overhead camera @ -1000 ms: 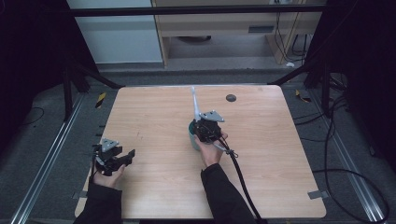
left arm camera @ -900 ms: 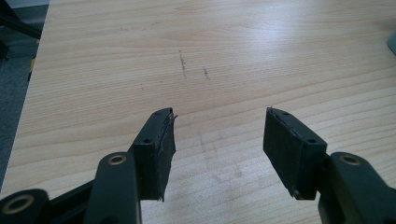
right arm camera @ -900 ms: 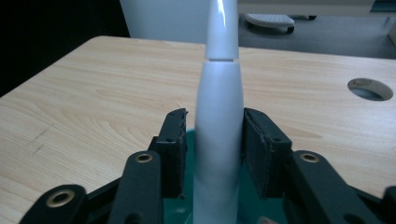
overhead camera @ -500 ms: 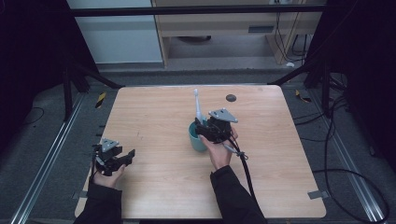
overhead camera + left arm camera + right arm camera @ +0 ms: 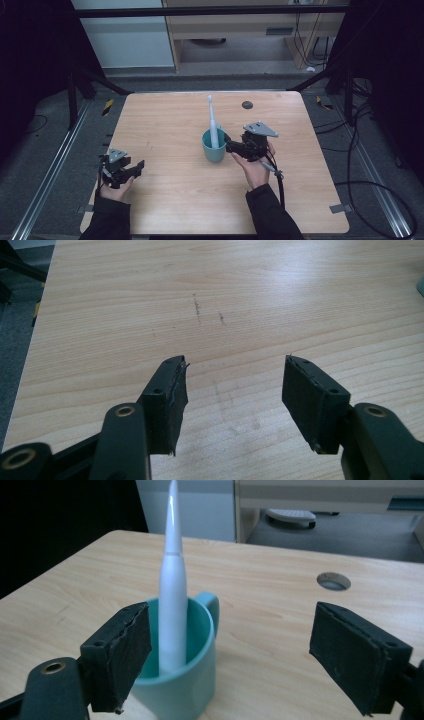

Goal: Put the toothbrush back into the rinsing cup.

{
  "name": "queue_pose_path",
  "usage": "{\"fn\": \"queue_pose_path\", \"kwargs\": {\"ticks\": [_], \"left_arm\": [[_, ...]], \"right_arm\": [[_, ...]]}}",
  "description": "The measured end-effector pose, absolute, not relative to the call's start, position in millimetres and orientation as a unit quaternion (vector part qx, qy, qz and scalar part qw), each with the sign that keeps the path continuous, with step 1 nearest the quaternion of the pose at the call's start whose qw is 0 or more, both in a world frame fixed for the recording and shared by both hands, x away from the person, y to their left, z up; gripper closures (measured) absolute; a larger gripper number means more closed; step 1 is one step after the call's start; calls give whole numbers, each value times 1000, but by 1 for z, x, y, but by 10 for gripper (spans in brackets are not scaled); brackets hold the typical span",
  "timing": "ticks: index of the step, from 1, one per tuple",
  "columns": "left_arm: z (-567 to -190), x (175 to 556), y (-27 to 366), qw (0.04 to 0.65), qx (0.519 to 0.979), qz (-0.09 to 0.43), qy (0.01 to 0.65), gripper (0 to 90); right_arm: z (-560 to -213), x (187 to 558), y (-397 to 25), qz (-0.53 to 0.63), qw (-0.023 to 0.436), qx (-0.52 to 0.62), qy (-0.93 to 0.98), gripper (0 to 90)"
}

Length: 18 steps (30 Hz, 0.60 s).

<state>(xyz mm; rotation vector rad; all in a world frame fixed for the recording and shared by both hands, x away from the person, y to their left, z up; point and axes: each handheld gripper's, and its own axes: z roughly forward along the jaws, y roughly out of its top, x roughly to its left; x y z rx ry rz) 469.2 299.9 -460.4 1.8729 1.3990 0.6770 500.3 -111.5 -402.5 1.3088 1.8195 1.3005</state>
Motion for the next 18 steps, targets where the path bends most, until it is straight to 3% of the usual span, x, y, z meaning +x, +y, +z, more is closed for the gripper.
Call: {"fn": "queue_pose_path", "kwargs": {"ticks": [18], "left_arm": [[-462,469,299,343,726,259,538,416]], "right_arm": [[-441,466,-183,440,253,478,717,148]]}}
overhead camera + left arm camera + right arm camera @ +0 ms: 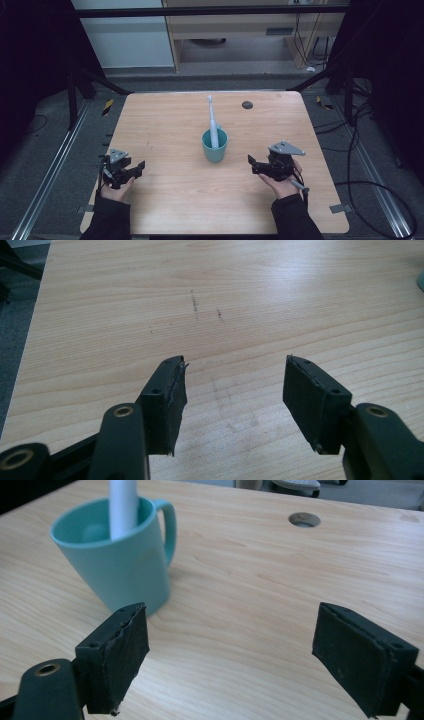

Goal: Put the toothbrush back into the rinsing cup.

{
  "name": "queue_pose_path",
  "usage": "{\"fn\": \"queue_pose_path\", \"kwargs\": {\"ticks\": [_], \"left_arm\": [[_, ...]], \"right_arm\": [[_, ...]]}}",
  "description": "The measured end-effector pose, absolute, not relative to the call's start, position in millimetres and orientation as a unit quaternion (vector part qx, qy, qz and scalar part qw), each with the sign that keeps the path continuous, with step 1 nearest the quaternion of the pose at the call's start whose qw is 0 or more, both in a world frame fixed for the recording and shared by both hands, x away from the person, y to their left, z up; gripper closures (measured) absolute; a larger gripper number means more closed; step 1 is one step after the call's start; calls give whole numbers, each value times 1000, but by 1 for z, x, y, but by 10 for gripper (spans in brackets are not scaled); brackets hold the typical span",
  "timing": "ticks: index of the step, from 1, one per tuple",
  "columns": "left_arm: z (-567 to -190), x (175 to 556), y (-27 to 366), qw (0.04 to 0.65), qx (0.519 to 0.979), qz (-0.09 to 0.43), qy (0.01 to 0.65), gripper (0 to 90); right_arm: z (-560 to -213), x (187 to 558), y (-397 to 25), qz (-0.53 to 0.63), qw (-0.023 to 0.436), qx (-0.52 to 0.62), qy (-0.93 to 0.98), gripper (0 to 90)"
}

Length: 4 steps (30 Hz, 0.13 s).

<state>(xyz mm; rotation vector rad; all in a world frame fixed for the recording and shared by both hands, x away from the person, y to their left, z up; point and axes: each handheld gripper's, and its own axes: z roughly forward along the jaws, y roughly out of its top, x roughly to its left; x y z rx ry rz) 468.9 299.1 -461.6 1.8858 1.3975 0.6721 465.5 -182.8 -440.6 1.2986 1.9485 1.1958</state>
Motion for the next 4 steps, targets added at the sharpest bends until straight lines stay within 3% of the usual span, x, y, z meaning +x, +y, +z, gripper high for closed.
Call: {"fn": "queue_pose_path", "kwargs": {"ticks": [4], "left_arm": [[-462,469,299,343,726,259,537,415]], "right_arm": [[-447,463,-194,429,256,483,719,144]]}}
